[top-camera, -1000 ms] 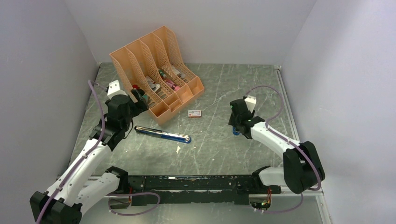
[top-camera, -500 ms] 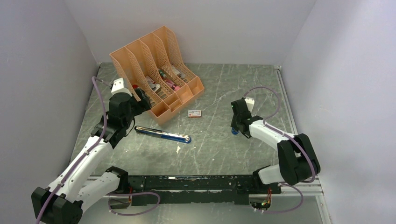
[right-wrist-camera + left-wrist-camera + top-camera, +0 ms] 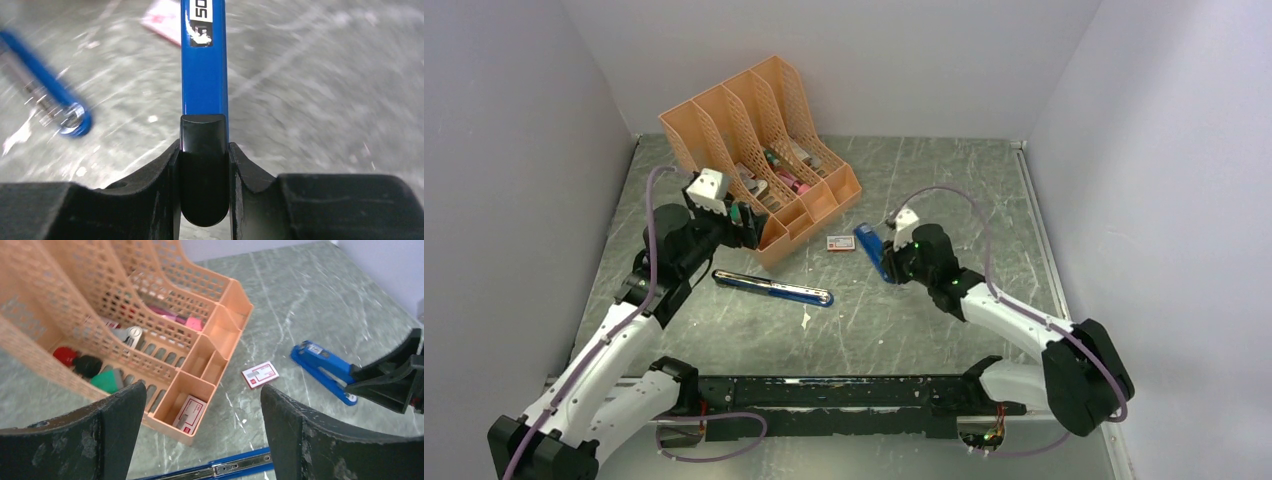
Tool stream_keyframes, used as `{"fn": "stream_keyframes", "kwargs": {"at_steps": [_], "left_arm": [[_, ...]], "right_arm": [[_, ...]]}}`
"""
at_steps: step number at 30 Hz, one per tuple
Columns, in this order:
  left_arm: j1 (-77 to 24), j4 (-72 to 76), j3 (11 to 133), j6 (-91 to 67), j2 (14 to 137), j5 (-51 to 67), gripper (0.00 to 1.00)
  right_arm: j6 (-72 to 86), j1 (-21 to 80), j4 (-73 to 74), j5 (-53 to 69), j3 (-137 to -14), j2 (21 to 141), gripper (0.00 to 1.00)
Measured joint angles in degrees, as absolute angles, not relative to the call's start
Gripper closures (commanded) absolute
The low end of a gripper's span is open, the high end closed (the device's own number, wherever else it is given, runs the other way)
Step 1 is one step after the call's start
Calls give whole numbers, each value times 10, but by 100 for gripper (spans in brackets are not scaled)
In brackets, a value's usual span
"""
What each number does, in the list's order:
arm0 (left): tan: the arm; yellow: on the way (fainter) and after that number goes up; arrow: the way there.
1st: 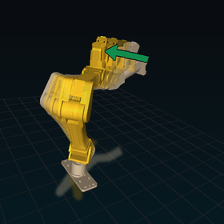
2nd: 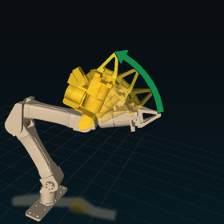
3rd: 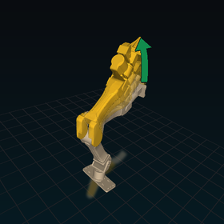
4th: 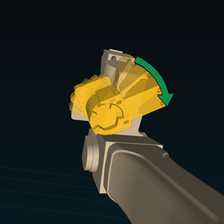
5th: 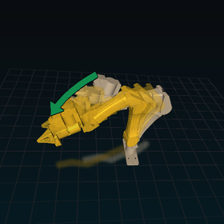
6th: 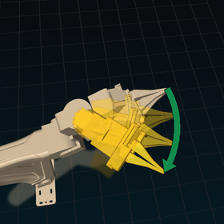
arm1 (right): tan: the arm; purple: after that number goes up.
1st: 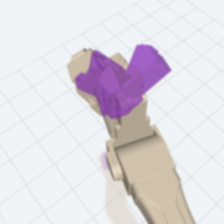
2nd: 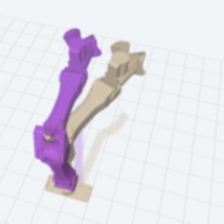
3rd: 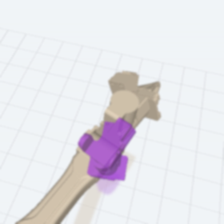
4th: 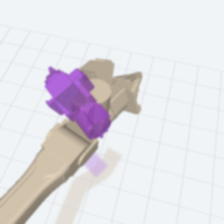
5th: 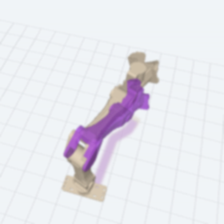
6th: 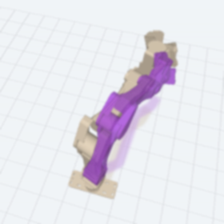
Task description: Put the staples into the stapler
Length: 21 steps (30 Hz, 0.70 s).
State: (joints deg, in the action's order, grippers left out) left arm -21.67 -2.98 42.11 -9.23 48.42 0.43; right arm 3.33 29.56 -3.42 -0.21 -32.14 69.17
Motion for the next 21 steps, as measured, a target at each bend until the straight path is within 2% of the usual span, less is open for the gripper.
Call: {"fn": "stream_keyframes", "kwargs": {"at_steps": [5, 12, 15, 21], "left_arm": [[-217, -24, 419, -20, 468, 91, 12], [-217, -33, 426, 20, 444, 107, 13], [-217, -33, 426, 21, 427, 105, 13], [-217, -34, 426, 17, 408, 99, 14]], "right_arm": [[-135, 348, -53, 147, -305, 667, 100], [-311, 370, 13, 386, -327, 675, 100], [-350, 400, 49, 437, -365, 714, 100], [-388, 440, 114, 445, -435, 794, 99]]}}
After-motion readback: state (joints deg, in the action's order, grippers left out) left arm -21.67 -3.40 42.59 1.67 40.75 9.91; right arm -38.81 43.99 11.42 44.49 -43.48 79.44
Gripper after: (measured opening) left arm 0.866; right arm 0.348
